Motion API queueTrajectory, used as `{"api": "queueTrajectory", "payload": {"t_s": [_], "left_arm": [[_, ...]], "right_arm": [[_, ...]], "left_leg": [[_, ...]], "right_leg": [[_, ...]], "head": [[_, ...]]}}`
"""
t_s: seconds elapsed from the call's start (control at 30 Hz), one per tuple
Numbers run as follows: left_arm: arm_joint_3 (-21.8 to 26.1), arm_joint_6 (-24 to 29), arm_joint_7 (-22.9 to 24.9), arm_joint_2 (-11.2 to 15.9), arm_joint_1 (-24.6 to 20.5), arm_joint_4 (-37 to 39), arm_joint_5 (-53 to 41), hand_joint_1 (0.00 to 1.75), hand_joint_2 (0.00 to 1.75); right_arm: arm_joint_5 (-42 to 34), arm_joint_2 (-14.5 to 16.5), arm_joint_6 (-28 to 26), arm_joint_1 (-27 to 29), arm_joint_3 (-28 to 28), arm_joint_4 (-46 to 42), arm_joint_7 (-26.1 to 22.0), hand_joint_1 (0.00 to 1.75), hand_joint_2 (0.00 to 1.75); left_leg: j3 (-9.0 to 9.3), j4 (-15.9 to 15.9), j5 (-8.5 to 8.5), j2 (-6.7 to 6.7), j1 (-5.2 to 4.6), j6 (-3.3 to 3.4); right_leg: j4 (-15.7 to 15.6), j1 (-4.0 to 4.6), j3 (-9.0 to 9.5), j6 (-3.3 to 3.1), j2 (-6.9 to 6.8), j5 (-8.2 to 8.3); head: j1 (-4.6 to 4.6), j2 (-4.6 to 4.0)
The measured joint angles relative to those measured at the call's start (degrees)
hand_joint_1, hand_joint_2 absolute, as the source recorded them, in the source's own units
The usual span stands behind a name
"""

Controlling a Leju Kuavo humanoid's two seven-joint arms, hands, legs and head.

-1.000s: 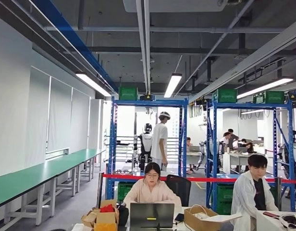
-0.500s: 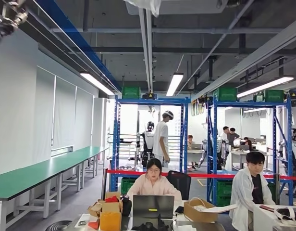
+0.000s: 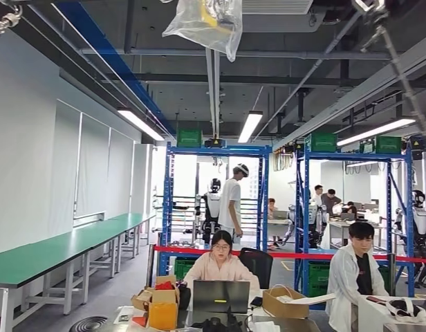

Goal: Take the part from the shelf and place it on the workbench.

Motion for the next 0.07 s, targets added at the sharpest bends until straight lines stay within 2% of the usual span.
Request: {"api": "queueTrajectory", "payload": {"t_s": [0.07], "left_arm": [[0.00, 0.22, 0.19, -0.01, -0.02, 0.00, 0.26, 0.00, 0.00]], "right_arm": [[0.02, -0.07, 0.13, -0.02, -0.01, 0.04, 0.73, 0.00, 0.00]], "left_leg": [[-0.27, 0.01, 0.50, 0.04, 0.00, -0.45]], "right_leg": [[-1.76, 0.14, 0.75, -0.26, -0.05, -0.32]], "head": [[0.01, 0.00]]}}
